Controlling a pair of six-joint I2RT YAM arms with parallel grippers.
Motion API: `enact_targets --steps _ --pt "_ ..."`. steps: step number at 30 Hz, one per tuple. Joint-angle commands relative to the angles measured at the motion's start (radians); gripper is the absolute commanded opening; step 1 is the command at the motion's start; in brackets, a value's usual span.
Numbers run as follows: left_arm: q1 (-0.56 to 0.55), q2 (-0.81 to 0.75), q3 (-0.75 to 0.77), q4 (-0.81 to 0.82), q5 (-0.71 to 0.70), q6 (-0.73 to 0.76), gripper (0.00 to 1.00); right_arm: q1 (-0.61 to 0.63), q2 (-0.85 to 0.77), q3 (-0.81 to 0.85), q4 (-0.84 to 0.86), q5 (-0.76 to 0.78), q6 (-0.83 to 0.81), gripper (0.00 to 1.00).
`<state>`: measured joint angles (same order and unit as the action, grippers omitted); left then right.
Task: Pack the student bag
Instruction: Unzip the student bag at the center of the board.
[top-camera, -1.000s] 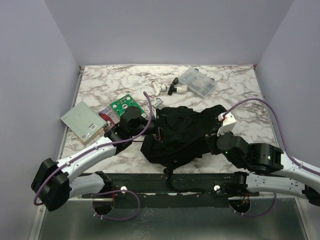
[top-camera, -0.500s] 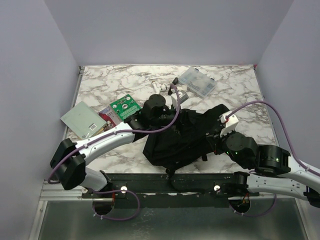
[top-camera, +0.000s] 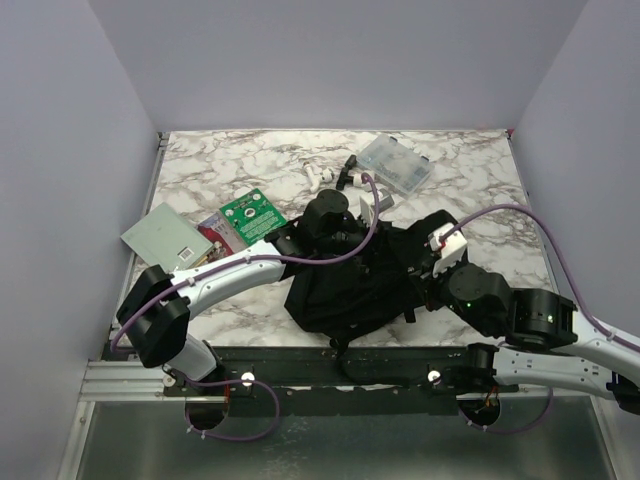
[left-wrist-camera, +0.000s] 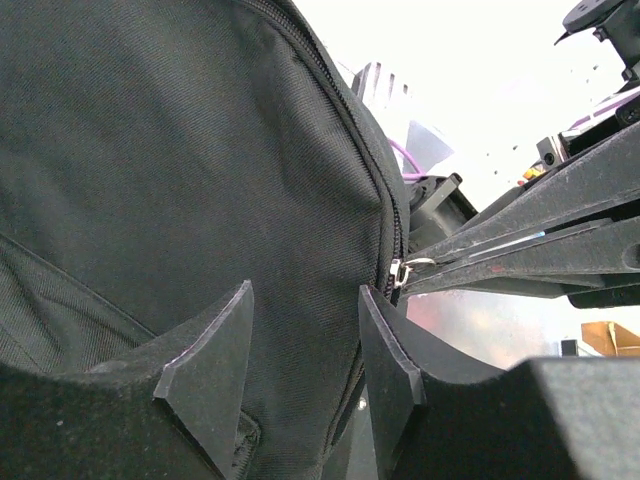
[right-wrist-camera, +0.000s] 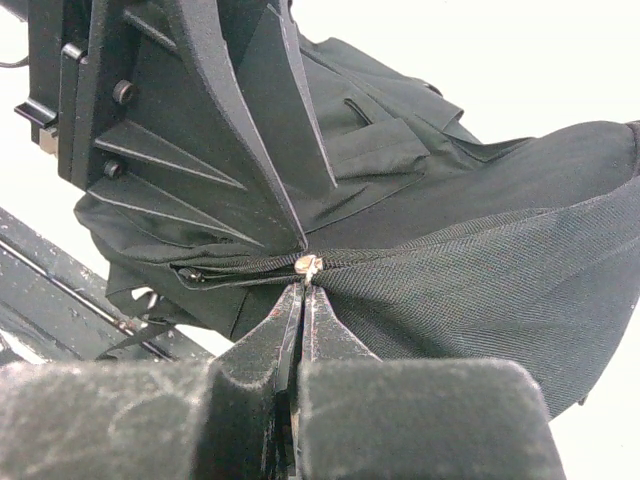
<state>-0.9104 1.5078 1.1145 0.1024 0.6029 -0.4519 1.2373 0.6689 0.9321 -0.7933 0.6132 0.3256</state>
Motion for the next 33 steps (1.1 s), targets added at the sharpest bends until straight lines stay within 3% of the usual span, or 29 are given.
enact_targets --steps 1,5,11,18,28,30,33 --pt "-0.016 0.004 0.012 0.001 0.075 0.005 0.50 0.006 0.002 0.043 0.088 -0.005 -0.046 0.01" --pt "-0.017 -0.040 -0.022 0.004 0.082 0.005 0.63 0.006 0.012 0.059 0.075 -0.004 -0.056 0.01" --pt "-0.016 -0.130 -0.072 0.005 0.056 0.006 0.69 0.006 0.030 0.066 0.087 -0.018 -0.081 0.01" --pt "-0.018 -0.106 -0.077 0.014 0.074 -0.014 0.63 0.005 0.051 0.073 0.105 -0.032 -0.097 0.01" --pt "-0.019 -0.069 -0.084 0.016 0.023 -0.028 0.32 0.005 0.044 0.061 0.128 -0.030 -0.144 0.01" --pt "-0.021 -0.069 -0.092 0.016 0.016 -0.021 0.22 0.006 0.049 0.055 0.136 -0.028 -0.176 0.01" --pt "-0.021 -0.117 -0.134 0.011 -0.050 0.027 0.00 0.006 0.052 0.046 0.151 -0.040 -0.276 0.00"
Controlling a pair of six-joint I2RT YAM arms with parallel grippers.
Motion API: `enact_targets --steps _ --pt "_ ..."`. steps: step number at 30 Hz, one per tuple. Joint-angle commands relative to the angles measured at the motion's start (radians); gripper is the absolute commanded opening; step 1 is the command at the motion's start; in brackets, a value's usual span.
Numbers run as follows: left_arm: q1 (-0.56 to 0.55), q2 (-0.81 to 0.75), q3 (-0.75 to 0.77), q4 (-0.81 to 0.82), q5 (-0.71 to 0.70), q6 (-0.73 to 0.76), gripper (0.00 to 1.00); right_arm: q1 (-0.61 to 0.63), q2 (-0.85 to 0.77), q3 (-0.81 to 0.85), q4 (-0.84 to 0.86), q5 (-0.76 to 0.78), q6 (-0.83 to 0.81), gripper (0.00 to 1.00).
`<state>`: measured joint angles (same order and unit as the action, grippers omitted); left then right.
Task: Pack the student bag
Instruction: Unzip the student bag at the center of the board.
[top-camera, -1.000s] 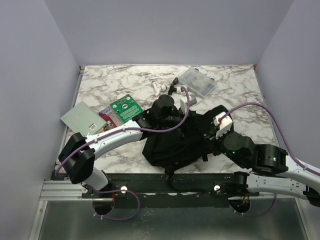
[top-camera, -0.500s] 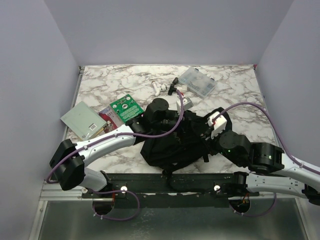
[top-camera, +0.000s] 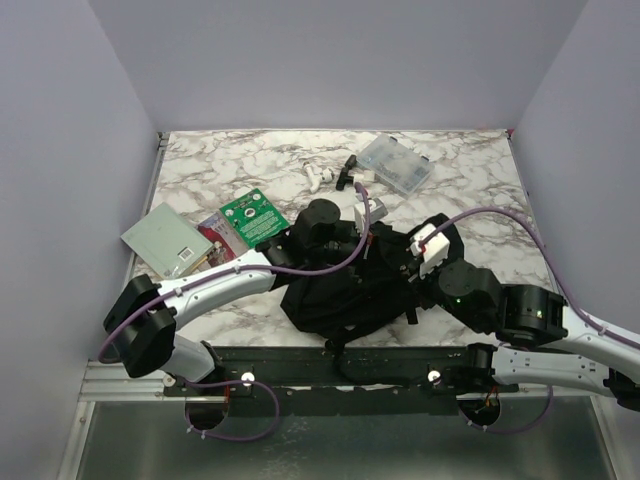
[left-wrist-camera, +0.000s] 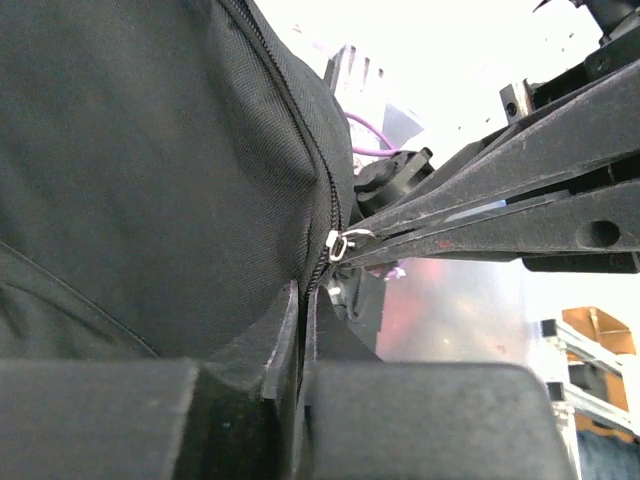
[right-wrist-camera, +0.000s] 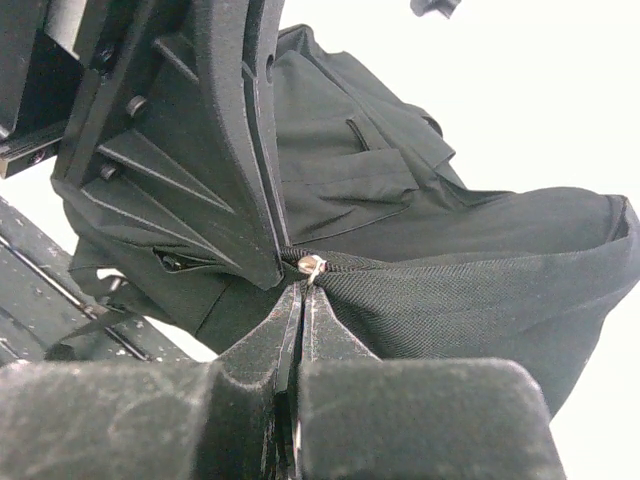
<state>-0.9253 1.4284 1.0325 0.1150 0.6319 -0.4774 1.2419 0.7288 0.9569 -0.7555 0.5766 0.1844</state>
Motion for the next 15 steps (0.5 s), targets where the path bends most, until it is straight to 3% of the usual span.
enact_targets --steps 1,4,9,15 --pt "-0.006 -0.064 -0.067 -0.008 -0.112 0.071 0.00 0.002 -0.009 0.014 0.121 -0.006 -0.168 0.01" --pt "-0.004 -0.143 -0.112 -0.030 -0.207 0.145 0.00 0.001 -0.014 -0.006 0.106 0.039 -0.293 0.01" --pt "-0.004 -0.275 -0.197 -0.019 -0.334 0.183 0.00 0.001 -0.092 -0.068 0.086 0.355 -0.326 0.01" --pt "-0.011 -0.270 -0.233 0.028 -0.292 0.154 0.00 0.001 -0.258 -0.047 0.100 0.487 -0.272 0.01"
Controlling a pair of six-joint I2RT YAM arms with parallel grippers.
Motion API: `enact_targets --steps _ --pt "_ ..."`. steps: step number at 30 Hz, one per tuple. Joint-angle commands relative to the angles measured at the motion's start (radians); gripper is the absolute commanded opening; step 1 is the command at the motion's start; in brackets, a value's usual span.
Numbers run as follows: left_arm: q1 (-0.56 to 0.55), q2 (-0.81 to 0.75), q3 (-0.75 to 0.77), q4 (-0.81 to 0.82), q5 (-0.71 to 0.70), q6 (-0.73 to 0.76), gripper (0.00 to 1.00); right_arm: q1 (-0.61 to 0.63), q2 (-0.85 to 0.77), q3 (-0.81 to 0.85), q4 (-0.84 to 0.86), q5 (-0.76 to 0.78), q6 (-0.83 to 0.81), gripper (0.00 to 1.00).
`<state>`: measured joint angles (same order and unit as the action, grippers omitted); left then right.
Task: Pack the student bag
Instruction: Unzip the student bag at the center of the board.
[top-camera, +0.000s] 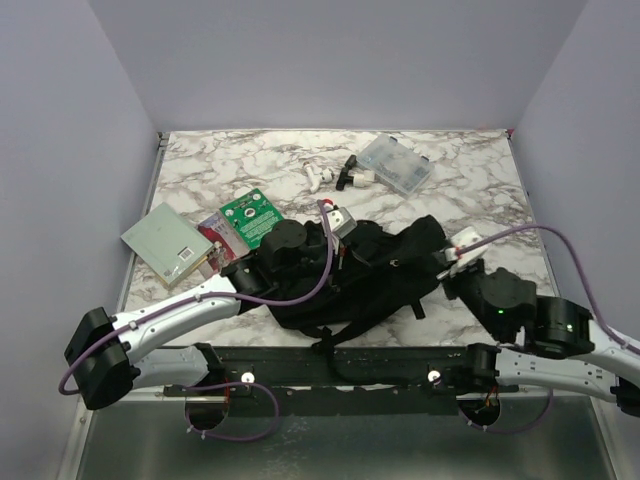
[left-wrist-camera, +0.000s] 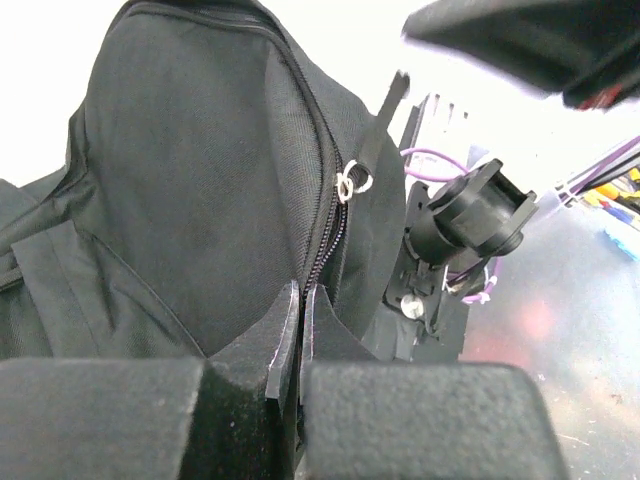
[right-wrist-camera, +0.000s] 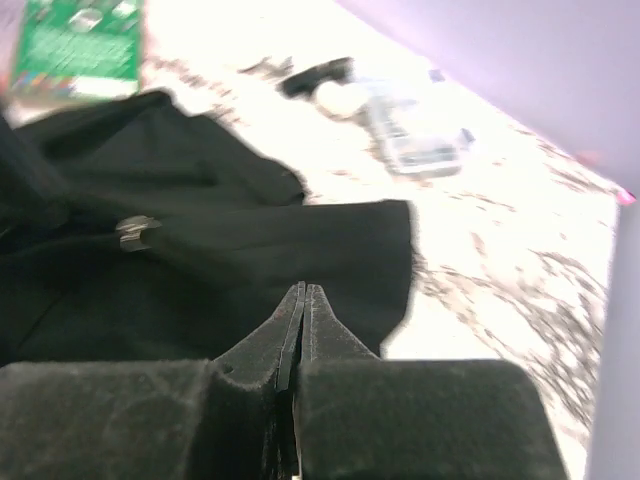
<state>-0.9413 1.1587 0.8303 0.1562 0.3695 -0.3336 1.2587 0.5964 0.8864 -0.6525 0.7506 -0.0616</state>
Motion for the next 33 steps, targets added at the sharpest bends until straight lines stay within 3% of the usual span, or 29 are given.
enact_targets --steps 1,5,9,11,13,16,20,25,33 --pt "0.000 0.013 -0.031 -0.002 -0.024 0.000 0.00 -0.015 -0.143 0.030 -0.014 0.339 -0.015 0.01" --pt "-0.025 0.064 -0.013 0.023 -0.021 -0.024 0.00 -0.016 -0.121 0.077 -0.067 0.308 0.097 0.01" --pt "-0.028 0.105 0.011 0.045 -0.027 -0.091 0.00 -0.015 0.032 0.240 -0.186 0.262 0.458 0.01" --pt "-0.028 0.129 0.027 0.055 -0.032 -0.131 0.00 -0.016 0.110 0.300 -0.273 0.226 0.721 0.08" --pt "-0.028 0.149 0.036 0.060 -0.046 -0.157 0.00 -0.016 0.140 0.277 -0.293 0.173 0.921 0.24" --pt "-0.027 0.178 0.039 0.068 -0.068 -0.188 0.00 -0.016 0.131 0.148 -0.191 0.031 1.036 0.40" --pt "-0.015 0.203 0.031 0.093 -0.033 -0.242 0.00 -0.015 0.054 0.005 -0.179 0.028 1.234 0.46" --pt "0.015 0.211 -0.004 0.186 0.077 -0.323 0.00 -0.016 -0.115 -0.180 0.071 -0.006 1.038 0.62" --pt "0.046 0.233 -0.039 0.277 0.190 -0.420 0.00 -0.016 -0.157 -0.218 0.108 0.012 0.930 0.66"
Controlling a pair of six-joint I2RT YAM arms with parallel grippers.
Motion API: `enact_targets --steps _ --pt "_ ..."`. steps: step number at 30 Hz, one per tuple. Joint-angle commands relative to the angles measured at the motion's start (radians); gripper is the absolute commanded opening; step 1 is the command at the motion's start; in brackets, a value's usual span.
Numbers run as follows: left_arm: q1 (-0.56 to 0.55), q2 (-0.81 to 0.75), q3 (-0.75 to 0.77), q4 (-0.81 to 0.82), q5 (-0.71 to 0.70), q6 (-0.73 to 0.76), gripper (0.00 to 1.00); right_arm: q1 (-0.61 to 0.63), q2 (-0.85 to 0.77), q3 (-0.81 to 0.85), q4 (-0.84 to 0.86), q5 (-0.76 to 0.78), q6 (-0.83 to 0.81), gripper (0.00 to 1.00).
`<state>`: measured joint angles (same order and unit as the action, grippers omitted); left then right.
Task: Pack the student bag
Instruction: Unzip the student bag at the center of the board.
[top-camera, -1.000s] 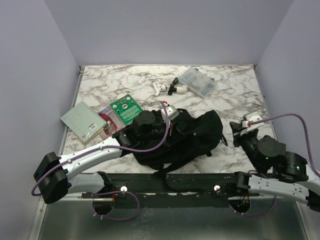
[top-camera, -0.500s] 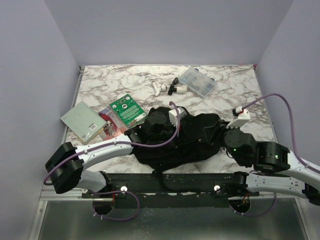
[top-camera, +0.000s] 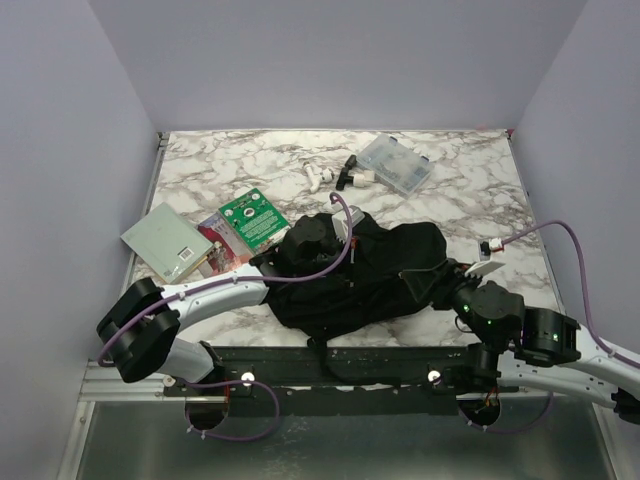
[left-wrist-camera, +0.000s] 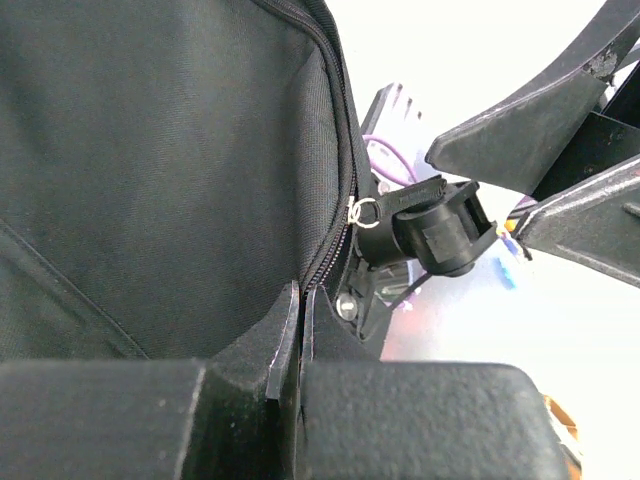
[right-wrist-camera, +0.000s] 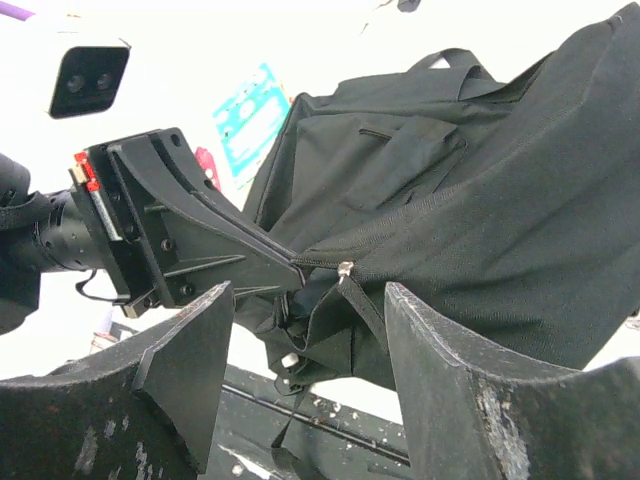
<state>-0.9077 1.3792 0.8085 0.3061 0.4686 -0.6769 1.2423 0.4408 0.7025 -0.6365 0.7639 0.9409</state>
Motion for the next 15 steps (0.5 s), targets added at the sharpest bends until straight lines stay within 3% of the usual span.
enact_targets --steps 1,7,10,15 --pt "0.013 0.015 -0.019 0.136 0.099 -0.081 0.00 0.000 0.008 -0.037 0.094 0.004 -0.075 0.66" --pt "0.018 0.007 -0.031 0.179 0.130 -0.117 0.00 0.001 0.031 -0.008 -0.114 0.131 0.141 0.72" --pt "0.018 0.001 -0.033 0.186 0.139 -0.119 0.00 0.002 0.011 -0.029 -0.068 0.116 0.071 0.77" --pt "0.024 0.000 -0.037 0.196 0.144 -0.130 0.00 0.000 -0.013 -0.077 0.109 0.003 -0.078 0.75"
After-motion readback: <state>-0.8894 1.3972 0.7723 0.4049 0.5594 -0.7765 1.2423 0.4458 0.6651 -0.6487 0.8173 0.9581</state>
